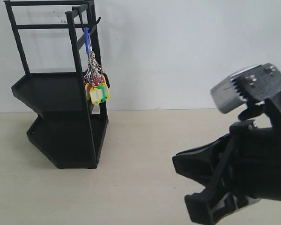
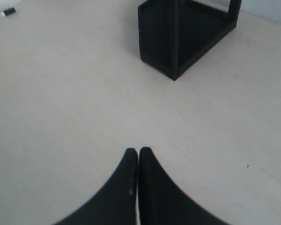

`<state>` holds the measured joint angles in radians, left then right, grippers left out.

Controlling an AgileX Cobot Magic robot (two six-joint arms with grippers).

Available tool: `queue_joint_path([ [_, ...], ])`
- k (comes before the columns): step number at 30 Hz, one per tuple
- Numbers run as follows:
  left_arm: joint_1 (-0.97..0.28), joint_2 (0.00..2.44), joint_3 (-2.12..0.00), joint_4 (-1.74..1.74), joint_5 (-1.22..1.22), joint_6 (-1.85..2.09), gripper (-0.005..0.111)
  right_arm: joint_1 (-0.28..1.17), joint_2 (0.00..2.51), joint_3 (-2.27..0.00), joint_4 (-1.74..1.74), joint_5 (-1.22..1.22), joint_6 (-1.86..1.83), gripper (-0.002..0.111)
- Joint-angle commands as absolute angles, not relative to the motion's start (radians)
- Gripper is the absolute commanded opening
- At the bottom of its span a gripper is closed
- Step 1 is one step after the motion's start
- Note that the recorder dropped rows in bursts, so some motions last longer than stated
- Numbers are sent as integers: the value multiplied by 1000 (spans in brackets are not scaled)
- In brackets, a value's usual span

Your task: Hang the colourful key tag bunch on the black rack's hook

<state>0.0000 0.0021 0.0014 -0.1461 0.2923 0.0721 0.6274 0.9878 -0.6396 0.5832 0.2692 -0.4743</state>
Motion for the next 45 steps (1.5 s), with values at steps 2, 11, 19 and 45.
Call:
queue_joint_path([
  [2,-1,0,0,-141,284,75,4,544,771,-627,577,270,-481,0],
  [11,-1,0,0,-141,284,75,4,238,296,-263,594,195,-424,0],
  [19,-1,0,0,-141,284,75,4,131,45,-17,596,-28,-290,0],
  [45,-1,0,0,-141,284,75,4,102,0,0,65,341,40,0],
])
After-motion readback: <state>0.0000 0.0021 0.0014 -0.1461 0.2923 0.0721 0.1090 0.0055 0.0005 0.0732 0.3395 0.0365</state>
